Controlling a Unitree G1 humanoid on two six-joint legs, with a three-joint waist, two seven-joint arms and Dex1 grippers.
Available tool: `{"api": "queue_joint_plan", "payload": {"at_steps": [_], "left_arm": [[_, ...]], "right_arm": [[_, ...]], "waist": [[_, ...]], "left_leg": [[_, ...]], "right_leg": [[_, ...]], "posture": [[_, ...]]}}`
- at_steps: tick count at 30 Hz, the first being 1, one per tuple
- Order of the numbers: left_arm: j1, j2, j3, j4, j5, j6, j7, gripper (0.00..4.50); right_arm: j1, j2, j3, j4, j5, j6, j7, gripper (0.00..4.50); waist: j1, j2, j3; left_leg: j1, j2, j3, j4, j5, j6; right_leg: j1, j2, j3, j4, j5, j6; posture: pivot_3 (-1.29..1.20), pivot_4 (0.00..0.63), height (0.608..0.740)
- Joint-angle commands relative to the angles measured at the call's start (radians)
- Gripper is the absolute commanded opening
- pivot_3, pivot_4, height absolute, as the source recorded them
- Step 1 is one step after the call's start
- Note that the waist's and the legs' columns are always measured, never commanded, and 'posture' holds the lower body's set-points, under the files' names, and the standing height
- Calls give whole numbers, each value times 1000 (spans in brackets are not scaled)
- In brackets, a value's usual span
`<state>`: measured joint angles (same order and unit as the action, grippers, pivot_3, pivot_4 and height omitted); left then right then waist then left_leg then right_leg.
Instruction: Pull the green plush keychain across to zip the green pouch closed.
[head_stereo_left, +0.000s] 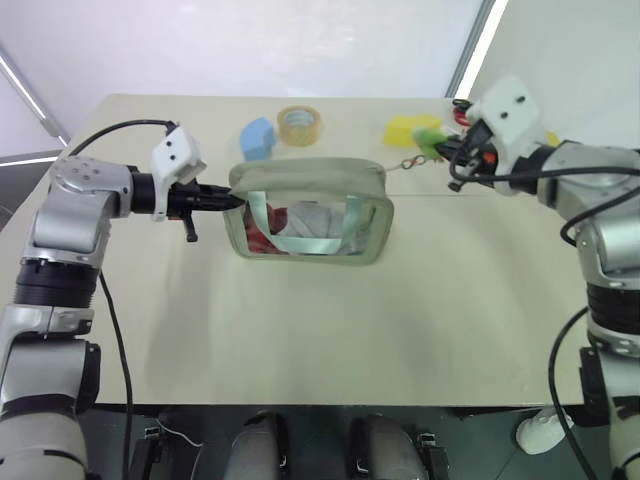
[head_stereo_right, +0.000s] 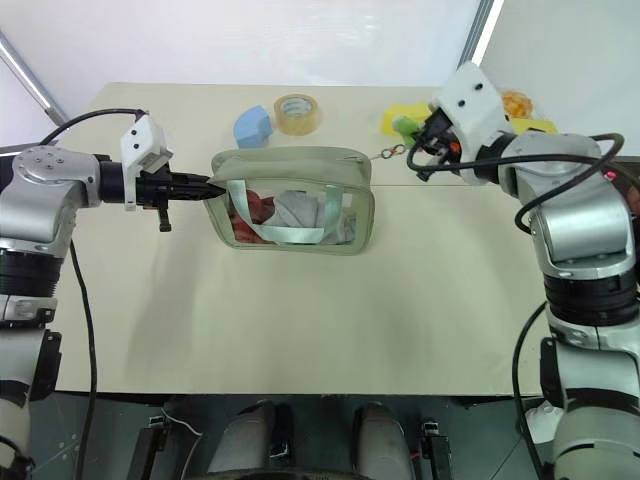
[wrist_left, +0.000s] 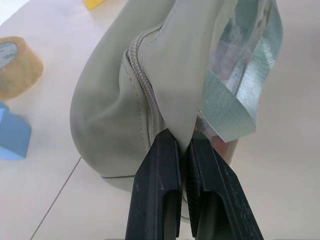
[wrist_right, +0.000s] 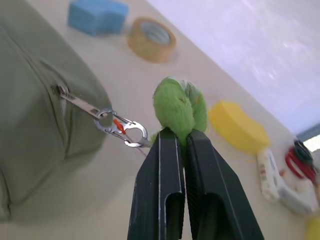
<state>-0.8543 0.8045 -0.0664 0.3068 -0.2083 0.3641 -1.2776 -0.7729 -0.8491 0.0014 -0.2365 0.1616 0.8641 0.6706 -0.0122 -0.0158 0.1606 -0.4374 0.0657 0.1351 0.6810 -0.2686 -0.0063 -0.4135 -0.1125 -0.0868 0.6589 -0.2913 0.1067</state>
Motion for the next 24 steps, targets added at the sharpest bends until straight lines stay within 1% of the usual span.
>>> {"api": "queue_joint_plan", "payload": {"at_steps": [1, 4, 6, 9, 11, 14, 19, 20, 22, 24], "left_arm": [[5, 23, 17, -15, 4, 5, 10, 0], [13, 17, 15, -27, 3, 12, 18, 0], [19, 16, 15, -34, 1, 16, 21, 0], [29, 17, 17, -50, -2, 22, 26, 0], [38, 19, 18, -68, -6, 32, 27, 0], [47, 23, 21, -80, -10, 40, 27, 0], [60, 31, 23, -100, -18, 50, 29, 0], [60, 31, 22, -102, -19, 51, 30, 0], [59, 30, 21, -102, -19, 52, 33, 0], [55, 28, 20, -97, -17, 51, 35, 0]], "right_arm": [[67, -49, -25, -7, -86, -33, -69, 64], [191, 29, 11, 13, -100, -56, -136, 64], [243, 115, 34, 14, -84, -67, -167, 64], [273, 247, 64, 10, -64, -63, -204, 64], [282, 315, 82, 9, -56, -57, -218, 64], [299, 346, 122, 14, -67, -66, -211, 64], [334, 274, 190, 48, -130, -134, -171, 64], [336, 250, 201, 62, -150, -156, -162, 64], [336, 160, 246, 105, -235, -241, -141, 64], [330, 116, 258, 135, -267, -292, -124, 64]], "waist": [[0, 0, 0], [1, 0, 0], [0, -1, 0], [-2, 0, 0], [-1, 0, 0], [1, 0, 0], [-1, 0, 0], [-1, 0, 0], [-1, 0, 0], [-1, 0, 0]], "left_leg": [[0, 0, 0, 0, 0, 0], [0, 0, 0, 1, 0, 0], [0, 0, 0, 1, 0, 0], [0, 0, 0, 0, 0, 0], [0, 0, 0, 0, 0, 0], [0, 0, 0, 1, 0, 0], [0, 0, -1, 1, 0, 0], [0, 0, -1, 1, 0, 0], [1, 0, -1, 1, 0, 0], [1, 0, -1, 0, 0, 0]], "right_leg": [[0, 0, 0, 0, 0, 0], [0, 0, 0, -1, 0, 0], [1, 0, 0, -1, 0, 0], [0, 0, 0, 0, 0, 0], [0, 0, 0, 0, 0, 0], [1, 0, 0, 0, 0, 0], [1, 0, 0, -1, 0, 0], [1, 0, 0, -1, 0, 0], [2, 0, 0, -1, 0, 0], [2, 0, 0, -1, 0, 0]], "posture": [[0, 150, 740], [0, 150, 740], [0, 150, 740], [0, 150, 740], [0, 150, 740], [0, 150, 740], [0, 150, 740], [0, 150, 740], [0, 150, 740], [0, 150, 740]]}}
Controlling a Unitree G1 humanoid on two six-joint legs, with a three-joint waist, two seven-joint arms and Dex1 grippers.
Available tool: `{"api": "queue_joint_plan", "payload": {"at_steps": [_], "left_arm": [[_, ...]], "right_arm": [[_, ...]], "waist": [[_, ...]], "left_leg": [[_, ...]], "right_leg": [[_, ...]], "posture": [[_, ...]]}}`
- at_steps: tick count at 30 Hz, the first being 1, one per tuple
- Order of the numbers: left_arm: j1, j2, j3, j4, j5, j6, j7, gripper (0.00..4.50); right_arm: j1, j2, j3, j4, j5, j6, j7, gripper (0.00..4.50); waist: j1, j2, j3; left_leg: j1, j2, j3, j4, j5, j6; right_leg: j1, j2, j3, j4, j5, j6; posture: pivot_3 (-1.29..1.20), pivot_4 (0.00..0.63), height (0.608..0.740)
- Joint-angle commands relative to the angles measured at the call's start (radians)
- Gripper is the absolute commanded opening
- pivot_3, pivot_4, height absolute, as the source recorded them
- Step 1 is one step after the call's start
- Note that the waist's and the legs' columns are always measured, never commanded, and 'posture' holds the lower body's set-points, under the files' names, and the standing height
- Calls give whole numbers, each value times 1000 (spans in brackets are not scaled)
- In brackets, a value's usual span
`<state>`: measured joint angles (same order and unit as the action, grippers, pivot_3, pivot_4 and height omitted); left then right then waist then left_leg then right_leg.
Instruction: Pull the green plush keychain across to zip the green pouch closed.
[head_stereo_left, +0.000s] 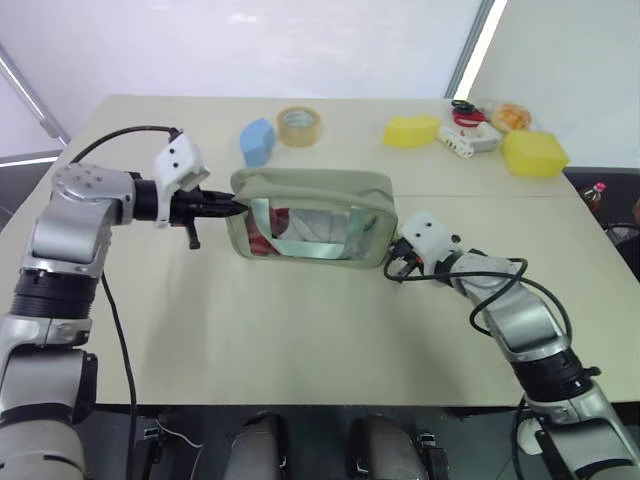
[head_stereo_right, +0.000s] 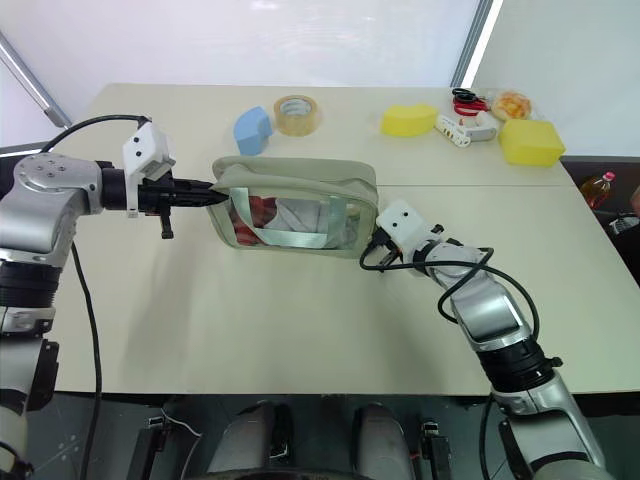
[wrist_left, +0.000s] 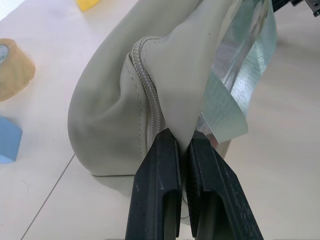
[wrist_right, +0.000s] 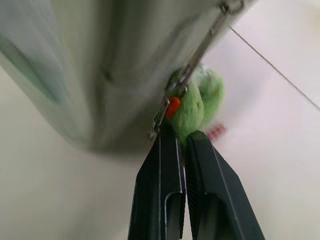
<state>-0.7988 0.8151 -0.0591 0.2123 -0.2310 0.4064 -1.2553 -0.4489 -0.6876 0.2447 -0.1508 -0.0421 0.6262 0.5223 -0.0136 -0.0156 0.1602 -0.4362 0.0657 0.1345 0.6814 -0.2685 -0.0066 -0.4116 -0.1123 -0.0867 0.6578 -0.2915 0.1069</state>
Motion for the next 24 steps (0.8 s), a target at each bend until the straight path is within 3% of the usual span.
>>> {"api": "queue_joint_plan", "payload": {"at_steps": [1, 5, 6, 9, 15, 16, 20, 24], "left_arm": [[-1, 16, 12, -3, 5, 8, 13, 0], [-9, 11, 8, 8, 7, 3, 16, 0], [-11, 10, 8, 11, 9, -2, 20, 359], [-28, 15, 26, 19, -18, 28, 10, 1562], [-90, 72, 85, 70, -72, 106, -27, 4495], [-92, 84, 92, 74, -80, 115, -34, 4500], [-92, 159, 120, 110, -74, 129, -42, 4500], [-37, 182, 146, 64, -113, 163, -57, 4500]], "right_arm": [[2, -48, 6, 56, -60, -62, 30, 64], [-53, 22, -125, 30, 63, 23, 49, 64], [-67, 34, -158, 11, 96, 56, 58, 21], [-96, 16, -254, -81, 218, 188, 135, 1016], [-129, -165, -434, -236, 459, 413, 316, 4066], [-136, -188, -452, -250, 494, 439, 334, 4459], [-203, -248, -501, -310, 629, 529, 374, 4459], [-270, -222, -485, -325, 685, 568, 327, 4459]], "waist": [[0, 0, 0], [0, 0, 0], [1, 0, 0], [5, 0, 0], [18, 0, 0], [18, 0, 0], [10, 0, 0], [5, 0, 0]], "left_leg": [[0, 0, 0, 0, 0, 0], [1, 0, 0, 0, 0, 0], [1, 0, 0, 0, 0, 0], [1, 0, 0, -1, 0, 0], [0, 0, 0, 0, 0, 0], [0, 0, 0, 0, 0, 0], [1, 0, 0, -1, 0, 0], [1, 0, 0, -1, 0, 1]], "right_leg": [[0, 0, 0, -1, 0, 0], [1, 0, 0, -2, 0, 0], [1, 0, 0, -2, 0, 0], [2, 0, 0, -2, 0, 0], [2, 0, 0, -4, 0, 0], [1, 0, 0, -5, 0, 0], [1, 0, 0, -4, 0, 0], [1, 0, 0, -4, 0, 0]], "posture": [[0, 150, 740], [0, 150, 740], [0, 150, 740], [0, 150, 740], [0, 150, 740], [0, 150, 740], [0, 150, 740], [0, 150, 740]]}}
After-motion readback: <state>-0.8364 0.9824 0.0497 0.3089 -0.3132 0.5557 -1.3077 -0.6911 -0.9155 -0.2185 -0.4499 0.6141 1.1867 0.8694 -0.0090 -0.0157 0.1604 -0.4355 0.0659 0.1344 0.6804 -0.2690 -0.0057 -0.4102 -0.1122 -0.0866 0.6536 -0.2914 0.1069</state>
